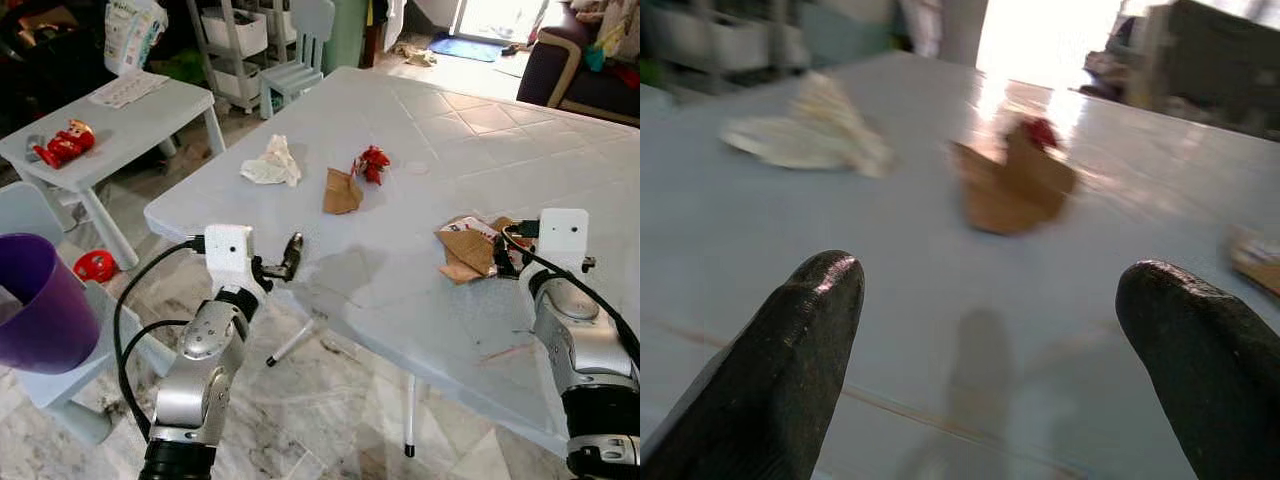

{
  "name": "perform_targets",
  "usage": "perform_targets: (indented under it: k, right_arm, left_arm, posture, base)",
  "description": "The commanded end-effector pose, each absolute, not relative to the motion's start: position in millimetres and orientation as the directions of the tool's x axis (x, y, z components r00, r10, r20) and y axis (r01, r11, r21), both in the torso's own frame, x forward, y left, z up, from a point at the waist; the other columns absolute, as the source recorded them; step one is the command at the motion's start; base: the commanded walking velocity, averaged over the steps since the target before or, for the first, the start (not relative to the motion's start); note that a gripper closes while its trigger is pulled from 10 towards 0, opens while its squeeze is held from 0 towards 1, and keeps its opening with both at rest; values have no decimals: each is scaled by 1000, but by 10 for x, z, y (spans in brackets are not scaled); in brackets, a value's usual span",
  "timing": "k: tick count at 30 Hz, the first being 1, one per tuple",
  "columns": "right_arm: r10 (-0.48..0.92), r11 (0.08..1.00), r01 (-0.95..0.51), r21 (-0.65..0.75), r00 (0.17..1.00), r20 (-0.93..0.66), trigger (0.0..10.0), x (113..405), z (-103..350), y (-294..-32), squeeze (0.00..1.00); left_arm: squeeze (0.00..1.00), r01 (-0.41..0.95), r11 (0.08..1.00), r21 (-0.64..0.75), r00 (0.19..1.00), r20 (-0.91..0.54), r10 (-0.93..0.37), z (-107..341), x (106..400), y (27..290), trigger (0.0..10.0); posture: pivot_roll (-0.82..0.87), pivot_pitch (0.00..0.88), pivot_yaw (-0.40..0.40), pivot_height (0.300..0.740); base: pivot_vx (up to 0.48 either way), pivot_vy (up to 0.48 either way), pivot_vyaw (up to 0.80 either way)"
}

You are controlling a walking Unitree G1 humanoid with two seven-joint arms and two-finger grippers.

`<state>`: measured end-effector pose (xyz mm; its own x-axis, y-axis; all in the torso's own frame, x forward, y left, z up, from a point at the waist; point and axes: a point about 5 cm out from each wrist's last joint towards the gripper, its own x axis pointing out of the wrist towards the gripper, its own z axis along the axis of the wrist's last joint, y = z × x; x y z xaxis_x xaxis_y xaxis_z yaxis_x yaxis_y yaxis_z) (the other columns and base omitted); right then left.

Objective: Picking trash to rubbish bin

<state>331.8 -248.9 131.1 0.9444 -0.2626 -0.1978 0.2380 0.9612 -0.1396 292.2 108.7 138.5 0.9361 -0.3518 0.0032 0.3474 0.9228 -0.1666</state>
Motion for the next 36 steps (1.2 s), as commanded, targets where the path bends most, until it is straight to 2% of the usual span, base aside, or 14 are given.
perform_targets:
  k: [1, 13, 26, 31, 36]
  right_arm:
    - [-266, 960, 240, -143, 942, -203, 10000, 3311, 1297, -2513, 0]
    - [-238, 968, 217, -125, 952, -194, 10000, 3322, 1292, -2483, 0]
    - [-45, 998, 50, 34, 991, -129, 10000, 3472, 1361, -2193, 0]
    - [-18, 997, 25, 75, 995, -98, 10000, 3521, 1393, -2109, 0]
    - [-59, 996, 65, 58, 994, -91, 10000, 3590, 1407, -2071, 0]
  left_arm:
    - [0, 386, 908, -164, 921, 11, -389, 1413, 2890, 1029, 10000]
    - [0, 387, 914, -121, 921, 4, -390, 1414, 2884, 1040, 10000]
    - [0, 376, 924, -69, 926, 13, -376, 1384, 2779, 1117, 10000]
    - [0, 366, 928, -64, 930, 10, -366, 1381, 2754, 1150, 10000]
    - [0, 358, 932, -62, 933, 8, -359, 1378, 2729, 1167, 10000]
  posture:
    - [-29, 83, -16, 740]
    - [-31, 87, -24, 740]
    - [-12, 98, -35, 740]
    - [-2, 102, -40, 740]
    - [2, 108, -45, 740]
  base:
    - [0, 0, -419]
    - [0, 0, -779]
    - [0, 0, 0]
    - [0, 0, 0]
    - [0, 0, 0]
